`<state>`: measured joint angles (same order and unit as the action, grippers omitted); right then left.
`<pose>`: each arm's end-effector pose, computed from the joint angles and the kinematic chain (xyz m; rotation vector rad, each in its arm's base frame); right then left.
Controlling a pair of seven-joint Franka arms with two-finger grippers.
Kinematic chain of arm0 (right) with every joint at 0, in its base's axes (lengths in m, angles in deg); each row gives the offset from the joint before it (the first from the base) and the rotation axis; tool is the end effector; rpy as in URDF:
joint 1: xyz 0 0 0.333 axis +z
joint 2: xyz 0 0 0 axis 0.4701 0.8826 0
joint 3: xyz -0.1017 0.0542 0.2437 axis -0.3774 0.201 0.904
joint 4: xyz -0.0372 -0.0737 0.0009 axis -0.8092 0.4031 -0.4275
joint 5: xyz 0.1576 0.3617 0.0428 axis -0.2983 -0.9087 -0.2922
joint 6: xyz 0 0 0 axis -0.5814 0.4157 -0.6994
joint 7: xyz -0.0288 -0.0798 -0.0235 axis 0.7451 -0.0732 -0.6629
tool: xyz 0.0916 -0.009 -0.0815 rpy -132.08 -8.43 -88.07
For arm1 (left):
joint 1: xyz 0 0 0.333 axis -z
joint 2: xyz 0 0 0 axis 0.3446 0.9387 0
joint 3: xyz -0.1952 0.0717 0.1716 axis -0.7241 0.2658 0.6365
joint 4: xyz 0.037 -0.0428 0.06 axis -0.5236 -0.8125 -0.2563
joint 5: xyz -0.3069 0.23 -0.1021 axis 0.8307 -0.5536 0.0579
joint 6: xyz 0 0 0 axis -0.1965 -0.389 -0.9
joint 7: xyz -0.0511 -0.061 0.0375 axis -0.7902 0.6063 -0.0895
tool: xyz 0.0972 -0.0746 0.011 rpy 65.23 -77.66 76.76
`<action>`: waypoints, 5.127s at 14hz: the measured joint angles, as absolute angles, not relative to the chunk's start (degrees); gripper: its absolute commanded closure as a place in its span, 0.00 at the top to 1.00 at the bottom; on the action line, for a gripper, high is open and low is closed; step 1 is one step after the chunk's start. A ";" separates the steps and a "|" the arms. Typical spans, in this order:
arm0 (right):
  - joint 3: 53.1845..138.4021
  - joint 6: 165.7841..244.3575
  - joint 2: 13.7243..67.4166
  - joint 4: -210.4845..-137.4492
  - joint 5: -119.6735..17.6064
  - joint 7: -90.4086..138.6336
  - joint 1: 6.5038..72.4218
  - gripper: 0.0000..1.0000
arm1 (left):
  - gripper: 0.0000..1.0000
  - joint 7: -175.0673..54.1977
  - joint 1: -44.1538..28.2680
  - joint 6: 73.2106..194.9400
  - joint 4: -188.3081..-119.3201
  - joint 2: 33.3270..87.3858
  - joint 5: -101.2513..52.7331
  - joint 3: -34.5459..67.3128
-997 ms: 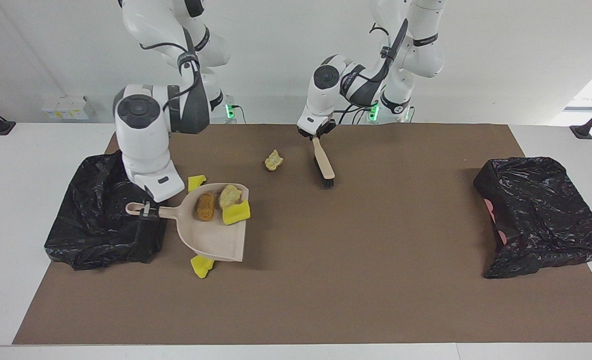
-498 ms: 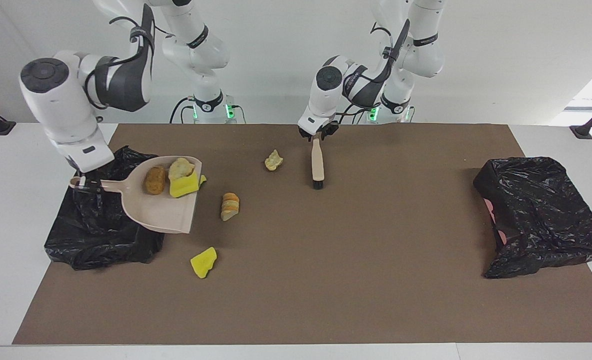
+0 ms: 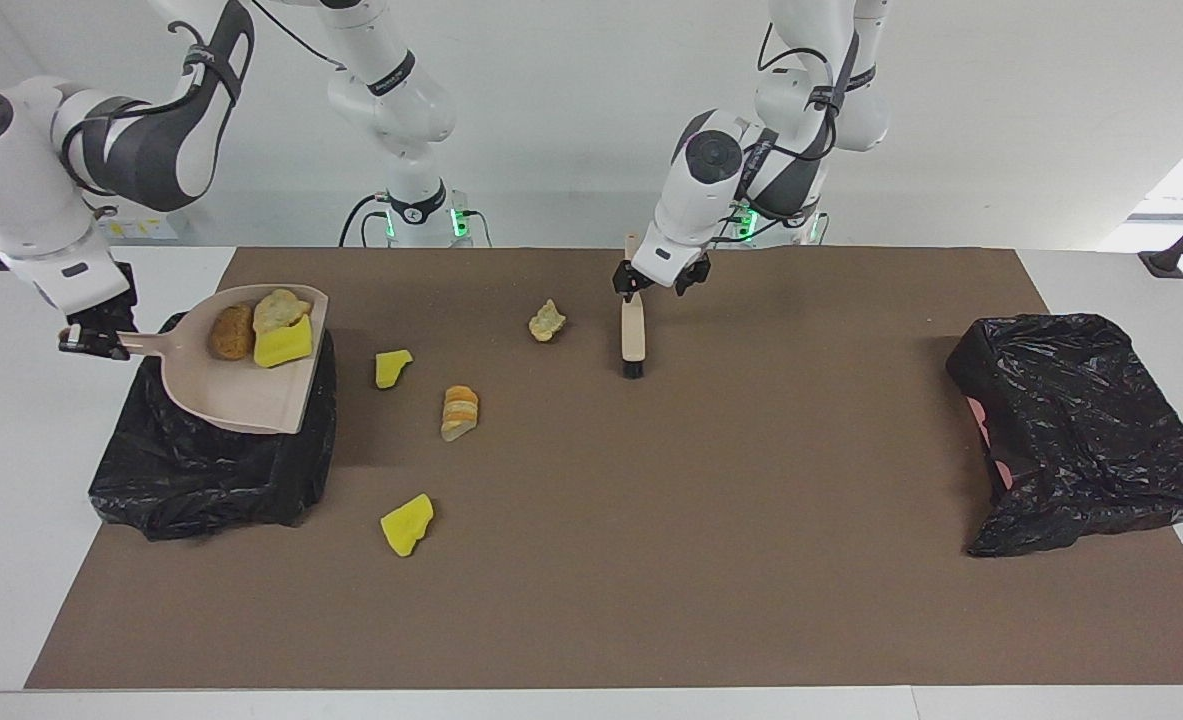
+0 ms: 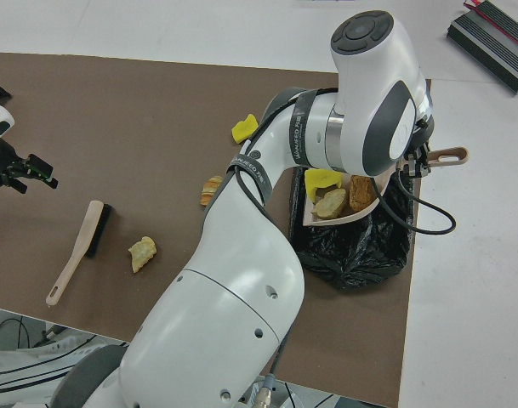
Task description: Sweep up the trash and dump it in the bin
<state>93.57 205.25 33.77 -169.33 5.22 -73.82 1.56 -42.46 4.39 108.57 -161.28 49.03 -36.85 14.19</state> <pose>0.5714 -0.2592 0.4518 1.8900 2.0384 -0.3998 0.4649 -0.2860 0.3889 2.9779 0.2295 -0.2103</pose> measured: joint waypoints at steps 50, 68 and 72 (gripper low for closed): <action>96.18 180.99 51.04 -138.80 3.28 21.22 42.91 0.00 | 1.00 -82.09 -22.97 86.88 -138.67 49.30 -49.62 13.66; 97.06 189.28 69.91 -127.82 -20.51 66.07 54.83 0.00 | 1.00 -82.14 -22.84 86.84 -139.98 49.27 -49.62 13.29; 97.17 189.48 71.97 -127.35 -20.73 67.95 56.89 0.00 | 1.00 -82.15 -22.56 86.84 -141.41 49.20 -49.62 13.03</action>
<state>97.17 189.48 71.97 -127.35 -20.73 67.95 56.89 -82.15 -22.56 86.84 -141.41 49.20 -49.62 13.03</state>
